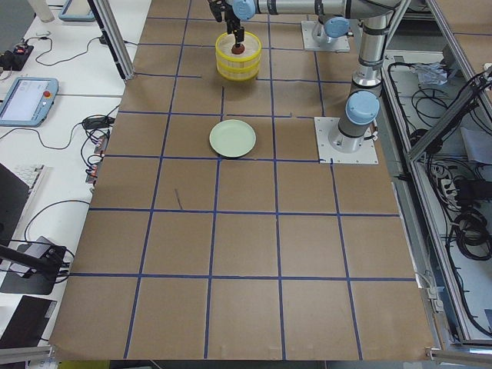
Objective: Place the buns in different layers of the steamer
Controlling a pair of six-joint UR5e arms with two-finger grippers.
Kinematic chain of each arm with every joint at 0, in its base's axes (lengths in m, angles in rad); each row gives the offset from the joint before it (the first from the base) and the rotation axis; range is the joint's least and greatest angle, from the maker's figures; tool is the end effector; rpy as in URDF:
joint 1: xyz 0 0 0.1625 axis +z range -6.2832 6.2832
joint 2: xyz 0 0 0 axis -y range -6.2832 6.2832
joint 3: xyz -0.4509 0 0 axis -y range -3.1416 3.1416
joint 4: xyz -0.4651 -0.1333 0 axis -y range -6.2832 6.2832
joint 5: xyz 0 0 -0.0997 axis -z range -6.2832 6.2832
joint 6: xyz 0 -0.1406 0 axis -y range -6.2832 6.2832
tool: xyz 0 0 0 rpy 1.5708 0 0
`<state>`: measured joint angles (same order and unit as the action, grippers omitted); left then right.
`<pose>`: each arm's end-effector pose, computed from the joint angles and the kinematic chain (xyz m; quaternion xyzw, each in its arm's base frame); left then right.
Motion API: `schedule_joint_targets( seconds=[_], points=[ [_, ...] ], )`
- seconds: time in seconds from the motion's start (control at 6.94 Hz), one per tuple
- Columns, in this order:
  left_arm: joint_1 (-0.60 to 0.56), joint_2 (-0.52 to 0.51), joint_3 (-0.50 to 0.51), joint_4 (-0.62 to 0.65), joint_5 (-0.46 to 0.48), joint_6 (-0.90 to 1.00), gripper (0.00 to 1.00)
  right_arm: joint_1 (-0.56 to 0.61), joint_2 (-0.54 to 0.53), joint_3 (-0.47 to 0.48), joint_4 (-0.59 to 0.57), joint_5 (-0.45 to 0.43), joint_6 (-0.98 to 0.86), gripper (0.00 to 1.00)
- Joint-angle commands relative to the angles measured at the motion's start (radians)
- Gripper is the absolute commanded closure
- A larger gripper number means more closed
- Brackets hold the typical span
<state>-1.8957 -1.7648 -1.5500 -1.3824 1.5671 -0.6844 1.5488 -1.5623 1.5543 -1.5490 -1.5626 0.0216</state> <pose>-0.3333 -0.5703 0.3857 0.1788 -0.9839 0.0058 0.0053 0.1220 -0.5695 0.4751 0.0218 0.9997 0.0069 0.0041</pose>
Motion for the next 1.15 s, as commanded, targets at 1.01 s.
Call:
schedule_joint_targets(
  seconds=[1.01],
  points=[
    [0.25, 0.143, 0.014, -0.145, 0.037, 0.668, 0.0, 0.001, 0.008, -0.013, -0.013, -0.028, -0.04, 0.0]
  ],
)
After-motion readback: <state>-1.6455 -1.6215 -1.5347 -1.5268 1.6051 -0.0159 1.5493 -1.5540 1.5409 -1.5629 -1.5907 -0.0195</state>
